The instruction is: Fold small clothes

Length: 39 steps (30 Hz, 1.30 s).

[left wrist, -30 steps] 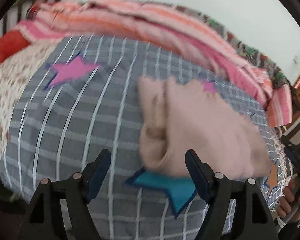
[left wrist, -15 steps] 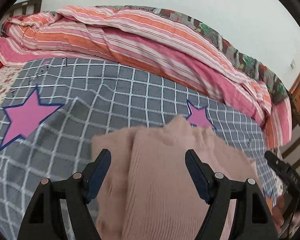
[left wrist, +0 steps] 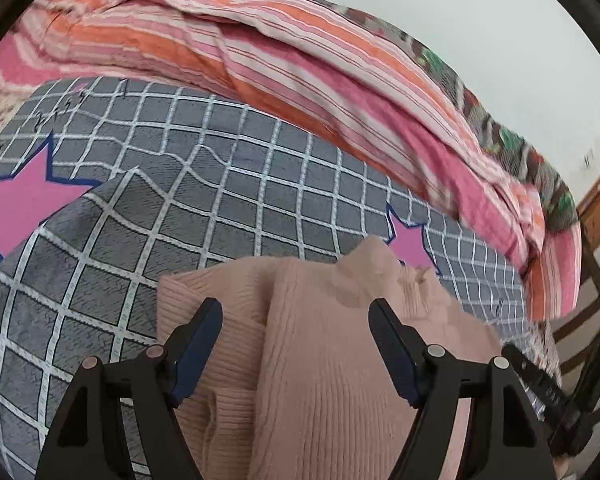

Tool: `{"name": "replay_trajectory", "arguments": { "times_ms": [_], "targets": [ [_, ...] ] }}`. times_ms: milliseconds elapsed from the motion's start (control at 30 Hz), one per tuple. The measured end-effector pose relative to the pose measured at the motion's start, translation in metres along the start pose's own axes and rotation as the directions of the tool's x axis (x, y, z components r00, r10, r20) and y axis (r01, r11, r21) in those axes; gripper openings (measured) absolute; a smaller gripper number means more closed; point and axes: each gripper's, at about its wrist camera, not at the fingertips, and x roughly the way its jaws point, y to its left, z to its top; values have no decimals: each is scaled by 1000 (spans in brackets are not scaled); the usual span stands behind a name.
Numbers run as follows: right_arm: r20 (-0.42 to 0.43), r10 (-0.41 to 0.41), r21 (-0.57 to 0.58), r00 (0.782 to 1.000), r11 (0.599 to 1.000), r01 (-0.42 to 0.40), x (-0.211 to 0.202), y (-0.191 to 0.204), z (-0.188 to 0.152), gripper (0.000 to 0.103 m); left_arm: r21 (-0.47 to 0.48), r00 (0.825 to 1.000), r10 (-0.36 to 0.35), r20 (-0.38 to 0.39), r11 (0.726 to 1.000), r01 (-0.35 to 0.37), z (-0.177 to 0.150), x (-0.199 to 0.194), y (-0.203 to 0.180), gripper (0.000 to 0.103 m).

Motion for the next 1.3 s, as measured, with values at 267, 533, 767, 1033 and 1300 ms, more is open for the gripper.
{"name": "replay_trajectory", "arguments": {
  "times_ms": [267,533,767,1033,1300],
  "targets": [
    [-20,-2,44,1000,999,3,3,-15,-3,64,21,1000,26,5,999,-26,-5,3,-6,73],
    [-35,-23,30,999,999,24,4,-15,-3,64,8,999,52,14,999,-53,-6,8,-2,71],
    [-60,-75,27,995,997,77,15,-14,-4,55,36,993,118,22,992,-118,-5,12,-1,44],
    [-71,-61,92,996,993,67,28,-25,4,47,54,996,83,-25,995,-81,-4,20,9,41],
    [-52,-33,93,998,995,37,36,-25,5,7,79,995,92,-35,993,-89,-6,30,4,19]
  ]
}}
